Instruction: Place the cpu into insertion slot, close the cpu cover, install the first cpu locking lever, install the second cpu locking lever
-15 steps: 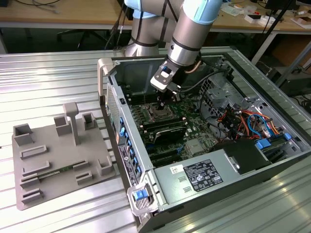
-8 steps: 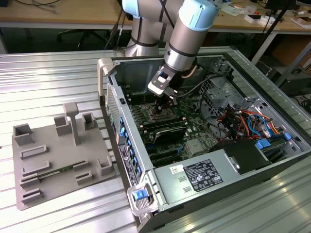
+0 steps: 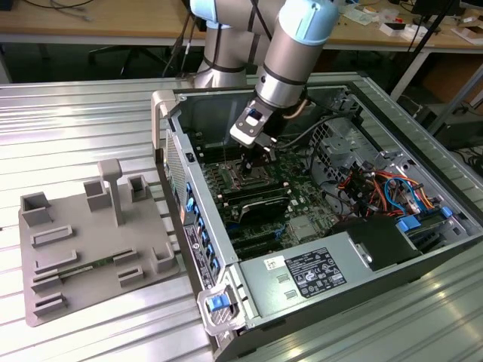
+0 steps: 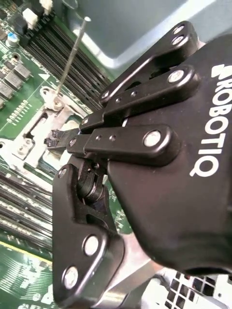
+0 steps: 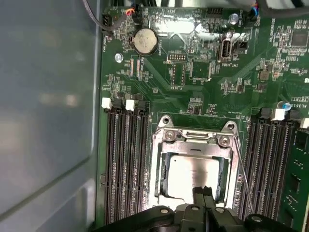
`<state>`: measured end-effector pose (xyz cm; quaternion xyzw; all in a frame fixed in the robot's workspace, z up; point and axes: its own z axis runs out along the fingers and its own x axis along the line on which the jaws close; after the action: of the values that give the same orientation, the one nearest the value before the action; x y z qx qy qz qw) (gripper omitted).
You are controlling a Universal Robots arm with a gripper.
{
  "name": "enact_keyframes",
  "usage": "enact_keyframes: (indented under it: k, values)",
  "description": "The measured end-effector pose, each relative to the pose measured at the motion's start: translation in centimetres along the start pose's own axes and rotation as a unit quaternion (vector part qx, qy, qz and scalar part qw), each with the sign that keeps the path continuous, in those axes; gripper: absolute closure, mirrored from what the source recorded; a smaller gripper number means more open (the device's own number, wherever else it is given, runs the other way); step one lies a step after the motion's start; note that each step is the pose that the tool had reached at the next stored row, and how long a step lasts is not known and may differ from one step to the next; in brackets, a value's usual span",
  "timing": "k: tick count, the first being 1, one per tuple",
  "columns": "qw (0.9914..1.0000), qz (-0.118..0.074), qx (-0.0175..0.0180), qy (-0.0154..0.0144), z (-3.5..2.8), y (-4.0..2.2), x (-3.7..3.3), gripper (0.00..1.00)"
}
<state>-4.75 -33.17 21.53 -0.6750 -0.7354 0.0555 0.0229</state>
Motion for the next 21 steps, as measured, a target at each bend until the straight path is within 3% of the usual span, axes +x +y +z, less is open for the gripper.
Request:
enact_keyframes:
  k: [1, 2, 5, 7, 9, 11, 12, 14, 16, 17, 21]
  values:
    - [1.0, 0.0, 0.001, 0.0004, -0.2, 0.52, -0.06, 0.89]
    - [1.0, 0.0, 0.0013, 0.0004, -0.38, 0.65, -0.08, 0.89]
    - [1.0, 0.0, 0.0015, 0.0005, -2.26, 0.65, -0.17, 0.89]
    - [1.0, 0.0, 0.0014, 0.0018, -2.96, 0.57, -0.2, 0.89]
    - [0.99999, -0.001, 0.0011, 0.0051, -3.06, 0.56, -0.21, 0.89]
    - [0.99998, -0.001, 0.0009, 0.0055, -3.06, 0.56, -0.21, 0.89]
    - [0.99998, -0.001, -0.0027, 0.005, -3.06, 0.56, -0.21, 0.89]
    - [0.99981, 0.0, -0.0191, 0.0037, -3.05, 0.55, -0.21, 0.89]
    - [0.99908, 0.001, -0.0429, 0.0017, -3.04, 0.54, -0.21, 0.89]
    - [0.99874, 0.002, -0.0501, 0.0011, -3.04, 0.52, -0.2, 0.89]
    - [0.9987, 0.002, -0.0509, 0.0011, -3.02, 0.41, -0.19, 0.89]
